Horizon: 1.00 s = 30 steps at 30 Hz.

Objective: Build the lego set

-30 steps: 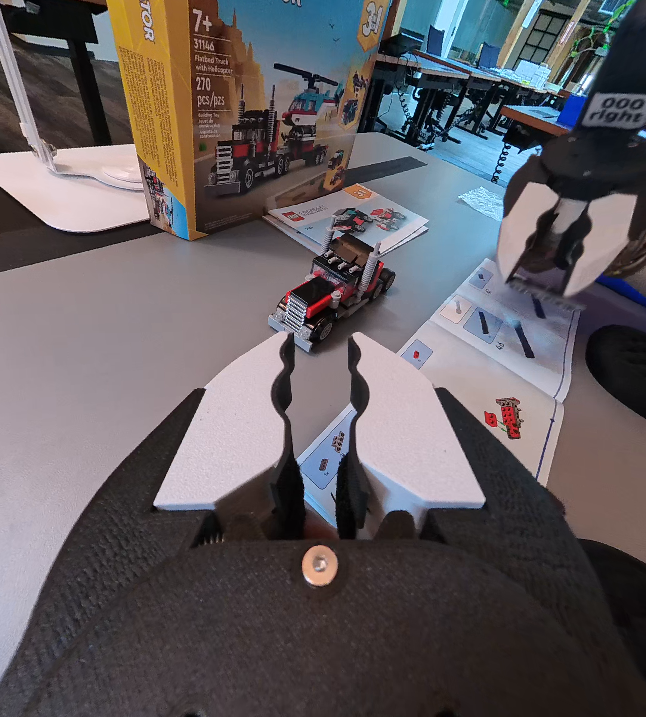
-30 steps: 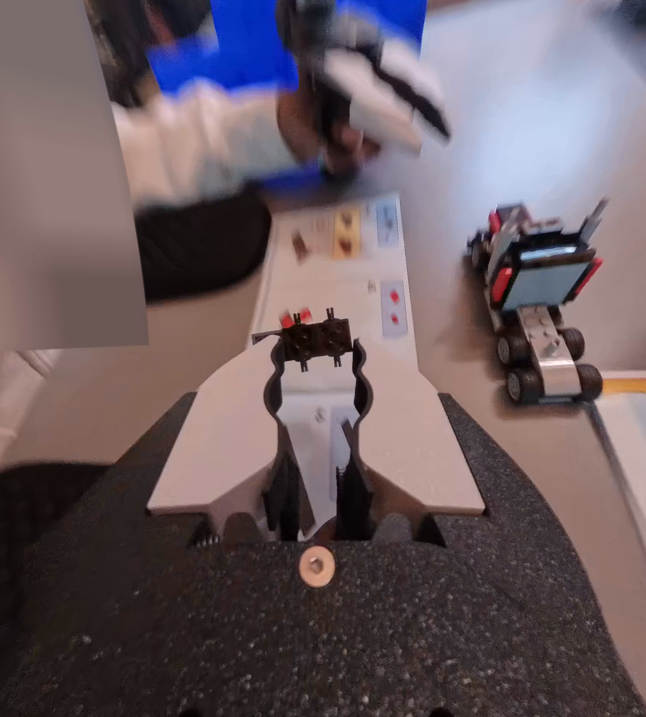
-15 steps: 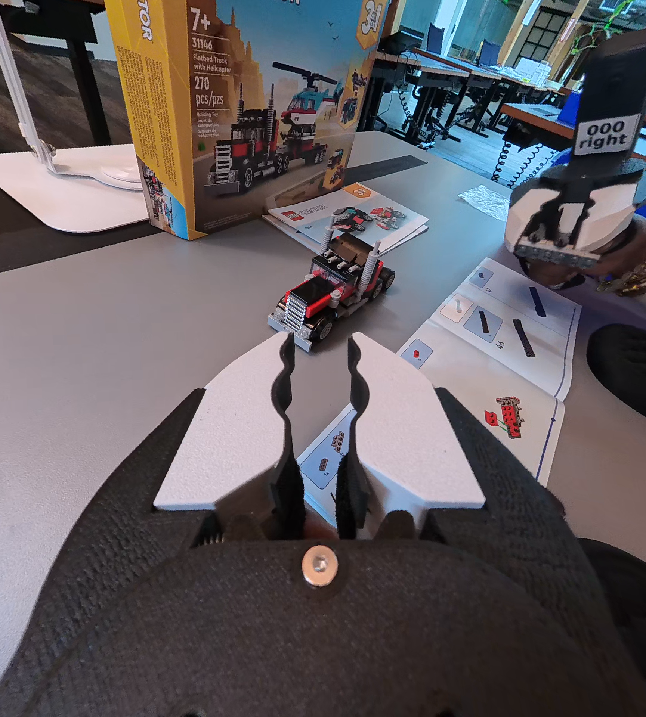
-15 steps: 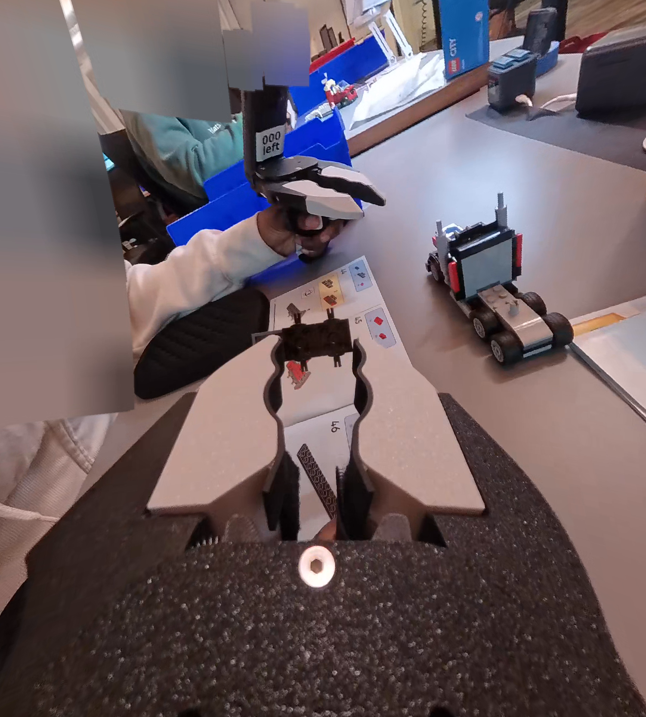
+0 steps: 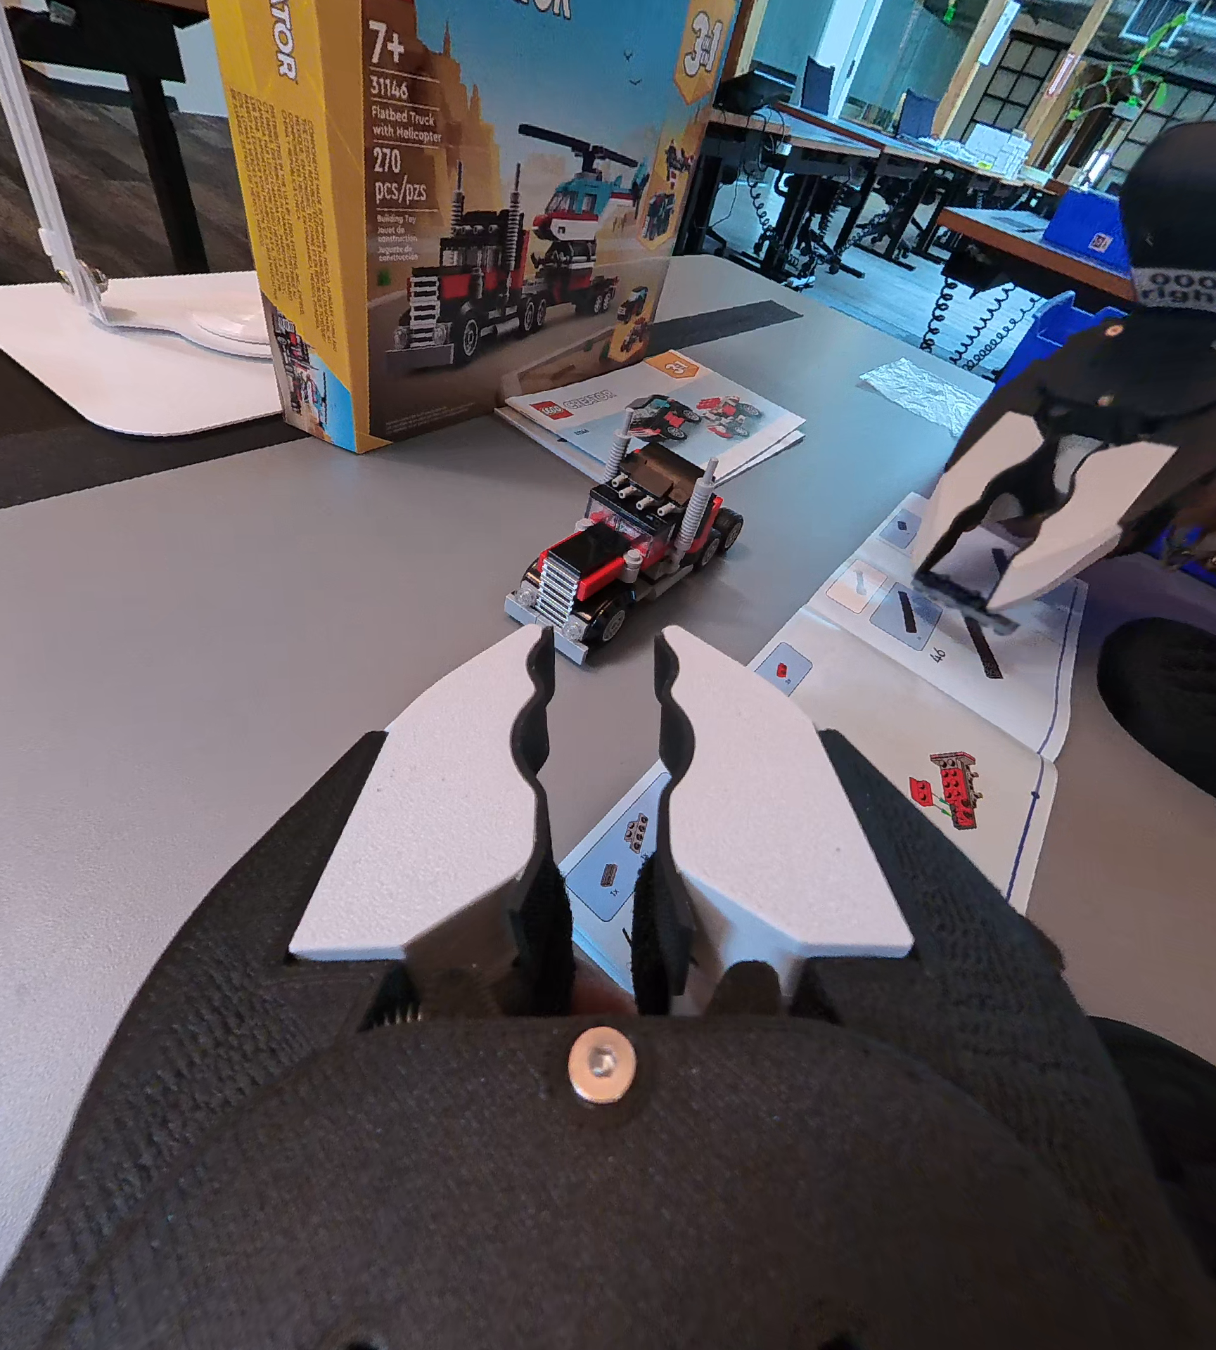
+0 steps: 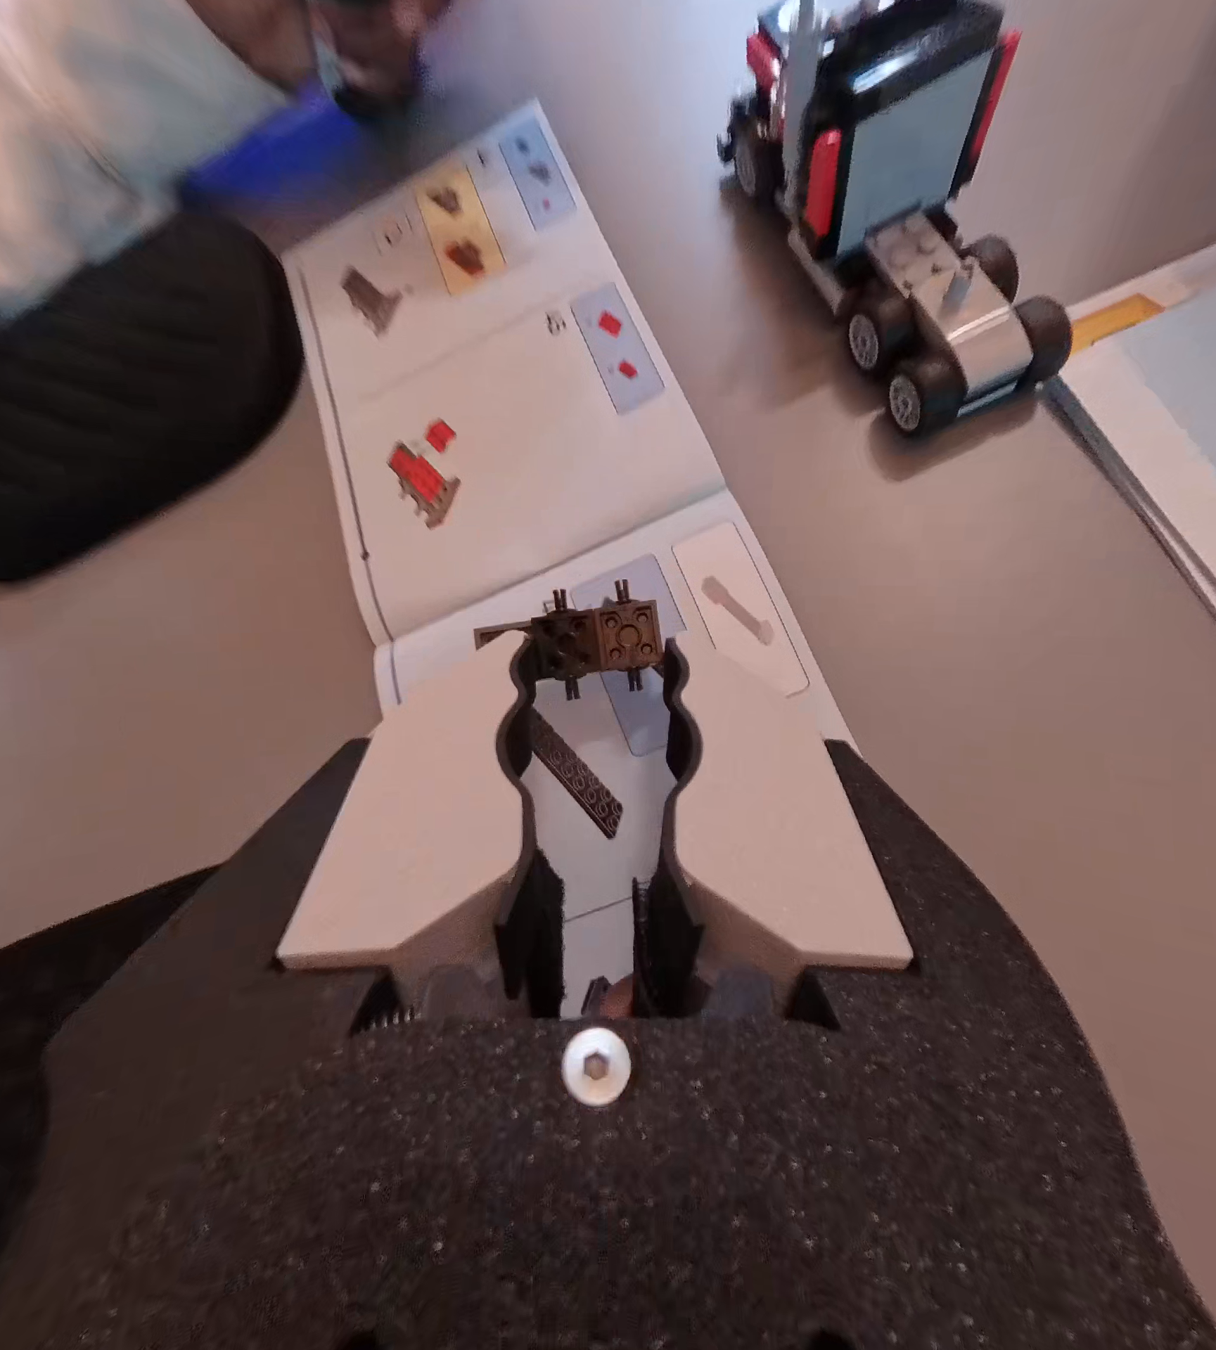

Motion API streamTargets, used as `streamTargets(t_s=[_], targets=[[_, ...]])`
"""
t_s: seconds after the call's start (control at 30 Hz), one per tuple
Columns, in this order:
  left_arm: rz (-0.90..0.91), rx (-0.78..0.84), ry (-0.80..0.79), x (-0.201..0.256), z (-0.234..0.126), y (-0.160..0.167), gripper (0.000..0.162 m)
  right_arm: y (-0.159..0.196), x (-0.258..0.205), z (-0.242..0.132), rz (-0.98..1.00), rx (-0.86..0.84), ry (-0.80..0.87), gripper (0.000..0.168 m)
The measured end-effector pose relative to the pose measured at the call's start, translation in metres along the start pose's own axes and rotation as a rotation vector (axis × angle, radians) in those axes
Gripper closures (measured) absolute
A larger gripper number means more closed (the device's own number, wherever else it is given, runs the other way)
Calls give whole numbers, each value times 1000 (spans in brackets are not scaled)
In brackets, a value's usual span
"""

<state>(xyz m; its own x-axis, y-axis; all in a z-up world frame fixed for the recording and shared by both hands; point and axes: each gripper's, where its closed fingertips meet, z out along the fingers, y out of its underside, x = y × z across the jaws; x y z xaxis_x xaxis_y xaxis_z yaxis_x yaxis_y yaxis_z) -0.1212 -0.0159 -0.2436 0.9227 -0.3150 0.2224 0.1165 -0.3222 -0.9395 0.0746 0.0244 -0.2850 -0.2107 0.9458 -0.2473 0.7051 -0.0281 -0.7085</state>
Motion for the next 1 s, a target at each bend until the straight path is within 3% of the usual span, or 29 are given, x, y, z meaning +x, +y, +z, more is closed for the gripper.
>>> streamTargets(t_s=[0.2, 0.37, 0.63, 0.83, 1.0], targets=[[9, -12, -3, 1, 1, 1, 136, 17, 5, 10, -39, -140, 83, 134], [43, -43, -12, 3, 4, 5, 136, 12, 13, 7, -42, -108, 158, 122], [155, -171, -38, 8, 15, 21, 136, -20, 22, -12, -50, 164, 315, 112], [240, -280, -79, 8, 22, 36, 136, -32, 47, -41, -122, 384, 591, 115], [273, -298, -73, 11, 23, 39, 134, -44, 53, -65, -81, 588, 636, 117]])
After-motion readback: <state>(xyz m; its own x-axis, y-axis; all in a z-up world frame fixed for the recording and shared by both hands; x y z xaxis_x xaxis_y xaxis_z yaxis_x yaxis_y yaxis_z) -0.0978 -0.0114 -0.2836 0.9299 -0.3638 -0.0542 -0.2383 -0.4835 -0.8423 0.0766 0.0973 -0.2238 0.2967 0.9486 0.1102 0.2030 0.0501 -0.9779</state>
